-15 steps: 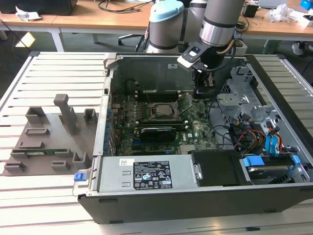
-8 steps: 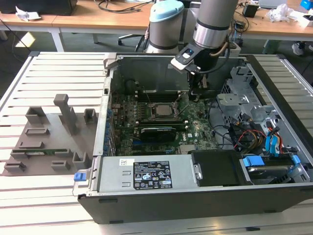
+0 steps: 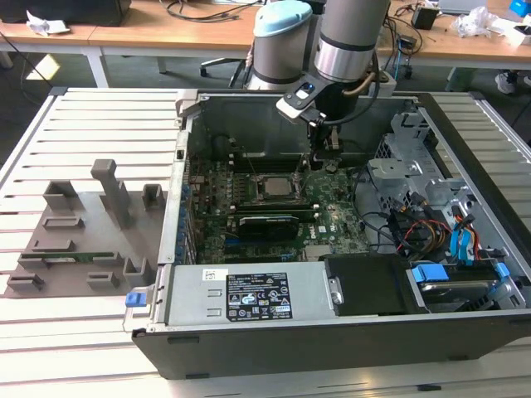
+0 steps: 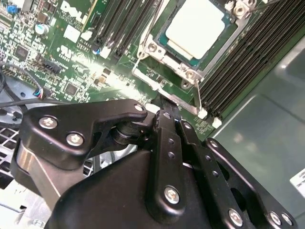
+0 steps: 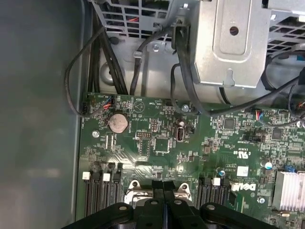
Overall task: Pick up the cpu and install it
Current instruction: 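Close the cpu cover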
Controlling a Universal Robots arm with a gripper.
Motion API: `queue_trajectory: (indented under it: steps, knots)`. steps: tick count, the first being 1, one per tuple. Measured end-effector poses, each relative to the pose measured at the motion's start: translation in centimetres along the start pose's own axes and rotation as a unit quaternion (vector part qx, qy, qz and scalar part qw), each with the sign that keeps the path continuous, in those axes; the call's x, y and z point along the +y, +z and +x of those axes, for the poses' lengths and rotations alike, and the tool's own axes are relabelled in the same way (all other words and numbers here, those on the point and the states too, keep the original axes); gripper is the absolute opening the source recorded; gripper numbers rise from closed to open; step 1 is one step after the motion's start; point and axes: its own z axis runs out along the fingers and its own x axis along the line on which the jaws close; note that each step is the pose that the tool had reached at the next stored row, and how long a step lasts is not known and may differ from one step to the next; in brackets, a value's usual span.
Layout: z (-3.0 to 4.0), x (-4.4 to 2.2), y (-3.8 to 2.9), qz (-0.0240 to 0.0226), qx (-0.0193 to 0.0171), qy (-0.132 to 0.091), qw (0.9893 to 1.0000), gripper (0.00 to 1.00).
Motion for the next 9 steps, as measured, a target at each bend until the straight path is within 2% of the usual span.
queue_trajectory:
  steps: [9]
  knots:
    - [0.10,-1.42,0.09,0.0000,0.0000,0.000,1.0000,0.11]
